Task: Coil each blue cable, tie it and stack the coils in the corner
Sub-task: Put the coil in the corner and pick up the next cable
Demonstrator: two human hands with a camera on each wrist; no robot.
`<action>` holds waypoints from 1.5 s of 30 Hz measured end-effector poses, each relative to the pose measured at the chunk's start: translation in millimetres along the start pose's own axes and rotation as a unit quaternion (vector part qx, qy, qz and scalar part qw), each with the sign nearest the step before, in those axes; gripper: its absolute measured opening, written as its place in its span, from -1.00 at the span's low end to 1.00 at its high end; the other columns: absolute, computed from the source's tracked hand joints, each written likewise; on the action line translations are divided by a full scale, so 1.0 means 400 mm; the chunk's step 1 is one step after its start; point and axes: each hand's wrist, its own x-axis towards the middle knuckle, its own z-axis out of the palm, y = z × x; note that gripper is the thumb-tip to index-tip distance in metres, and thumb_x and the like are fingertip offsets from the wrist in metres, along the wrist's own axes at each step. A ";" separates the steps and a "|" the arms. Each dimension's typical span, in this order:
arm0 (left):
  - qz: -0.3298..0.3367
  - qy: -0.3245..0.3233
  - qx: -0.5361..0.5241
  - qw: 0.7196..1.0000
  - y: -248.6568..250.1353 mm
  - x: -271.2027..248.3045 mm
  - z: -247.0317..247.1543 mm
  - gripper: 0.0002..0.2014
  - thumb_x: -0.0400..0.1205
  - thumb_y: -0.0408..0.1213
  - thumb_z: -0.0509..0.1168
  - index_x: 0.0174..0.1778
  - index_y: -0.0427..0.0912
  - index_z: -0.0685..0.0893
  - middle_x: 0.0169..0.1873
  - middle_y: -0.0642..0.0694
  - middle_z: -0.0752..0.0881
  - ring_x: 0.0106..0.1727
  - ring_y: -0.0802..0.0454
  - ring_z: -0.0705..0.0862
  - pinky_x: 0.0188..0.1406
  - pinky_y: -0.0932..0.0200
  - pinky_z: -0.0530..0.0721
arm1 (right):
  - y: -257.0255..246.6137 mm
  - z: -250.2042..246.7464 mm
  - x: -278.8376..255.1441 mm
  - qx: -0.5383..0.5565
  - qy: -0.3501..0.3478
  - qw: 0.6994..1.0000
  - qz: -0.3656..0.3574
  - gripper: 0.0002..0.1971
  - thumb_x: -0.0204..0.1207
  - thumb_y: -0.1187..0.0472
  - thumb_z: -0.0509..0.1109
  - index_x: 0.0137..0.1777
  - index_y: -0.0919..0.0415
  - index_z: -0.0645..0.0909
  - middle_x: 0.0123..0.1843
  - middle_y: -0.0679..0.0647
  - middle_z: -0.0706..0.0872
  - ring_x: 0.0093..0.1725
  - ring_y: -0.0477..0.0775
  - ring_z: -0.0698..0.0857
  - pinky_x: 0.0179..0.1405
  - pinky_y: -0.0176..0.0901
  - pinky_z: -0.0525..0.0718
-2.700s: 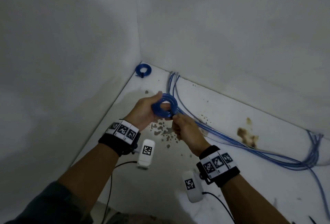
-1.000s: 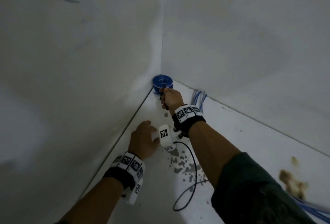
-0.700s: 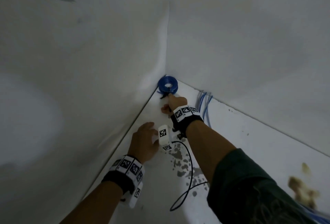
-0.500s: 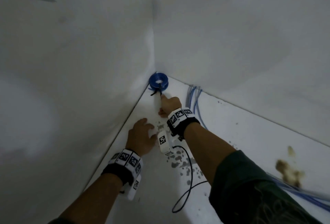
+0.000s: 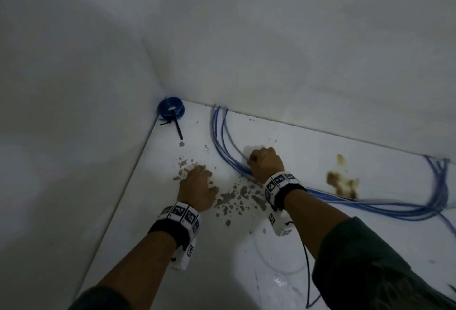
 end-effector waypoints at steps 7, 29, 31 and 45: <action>0.092 0.133 -0.011 0.987 0.088 -0.037 -0.005 -0.35 0.72 -0.23 0.26 0.71 -0.15 0.15 0.72 -0.20 0.08 0.71 -0.13 0.11 0.69 -0.13 0.08 | -0.006 -0.075 -0.104 0.140 0.062 0.979 -0.132 -0.84 0.72 0.23 0.20 0.11 0.34 0.49 -0.28 0.26 0.70 -0.36 0.27 0.63 -0.41 -0.04 0.46; 0.330 -0.059 -0.411 0.848 0.645 -0.319 -0.054 -0.80 0.77 -0.46 0.15 -0.02 -0.40 0.69 -0.31 -0.17 0.72 -0.29 -0.01 0.71 -0.26 0.14 0.67 | 0.350 -0.370 -0.426 0.255 0.373 0.887 -0.089 -0.74 0.60 0.36 0.21 0.09 0.22 0.73 -0.27 -0.02 0.69 -0.25 0.09 0.63 -0.12 -0.12 0.61; 0.311 -0.020 -0.450 0.837 0.680 -0.323 -0.040 -0.83 0.71 -0.54 0.22 0.09 -0.42 0.72 -0.14 -0.27 0.79 -0.08 -0.03 0.80 0.02 0.10 0.76 | 0.320 -0.300 -0.475 0.268 0.248 0.923 -0.119 -0.78 0.66 0.37 0.20 0.07 0.21 0.68 -0.36 -0.08 0.61 -0.41 0.00 0.56 -0.29 -0.03 0.59; 0.342 -0.130 0.174 0.914 0.683 -0.400 0.066 -0.71 0.79 -0.17 0.05 -0.13 -0.08 0.62 -0.21 0.05 0.71 -0.17 0.05 0.68 -0.07 0.05 0.58 | 0.430 -0.296 -0.665 -0.015 0.242 0.920 -0.309 -0.51 0.70 -0.09 0.09 -0.23 0.20 0.69 -0.34 0.02 0.55 -0.35 0.09 0.49 -0.42 -0.05 0.42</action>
